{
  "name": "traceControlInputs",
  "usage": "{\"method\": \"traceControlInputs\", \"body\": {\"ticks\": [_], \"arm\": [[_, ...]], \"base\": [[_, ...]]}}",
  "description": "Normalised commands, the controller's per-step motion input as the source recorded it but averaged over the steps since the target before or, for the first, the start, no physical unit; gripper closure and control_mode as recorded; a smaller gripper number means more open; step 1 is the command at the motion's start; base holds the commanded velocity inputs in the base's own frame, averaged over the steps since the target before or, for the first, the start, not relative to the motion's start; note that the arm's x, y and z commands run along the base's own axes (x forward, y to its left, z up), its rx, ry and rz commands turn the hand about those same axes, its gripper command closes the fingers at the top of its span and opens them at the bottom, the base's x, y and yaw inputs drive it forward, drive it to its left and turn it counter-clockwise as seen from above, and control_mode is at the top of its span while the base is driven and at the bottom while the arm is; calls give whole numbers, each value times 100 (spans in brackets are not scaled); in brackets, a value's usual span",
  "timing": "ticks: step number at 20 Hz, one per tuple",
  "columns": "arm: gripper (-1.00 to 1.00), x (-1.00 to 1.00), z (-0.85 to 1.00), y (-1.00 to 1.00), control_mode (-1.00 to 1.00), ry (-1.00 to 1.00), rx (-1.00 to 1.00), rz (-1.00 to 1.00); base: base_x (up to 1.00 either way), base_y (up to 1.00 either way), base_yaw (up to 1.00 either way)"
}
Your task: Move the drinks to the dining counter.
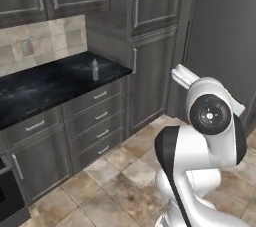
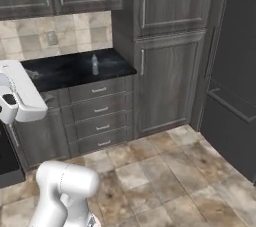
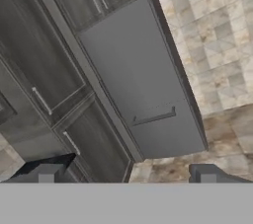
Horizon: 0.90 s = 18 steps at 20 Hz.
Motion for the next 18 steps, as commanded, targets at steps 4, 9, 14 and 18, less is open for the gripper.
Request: {"method": "traceControlInputs", "body": {"ticks": [4, 9, 14, 18], "arm": [[-100, 0, 0, 0, 100, 0, 0, 0], [-100, 0, 0, 0, 100, 0, 0, 0], [-100, 0, 0, 0, 100, 0, 0, 0], [-100, 0, 0, 0, 100, 0, 0, 0]], "base": [[64, 0, 19], [36, 0, 20], [2, -1, 8], [3, -10, 4]]}}
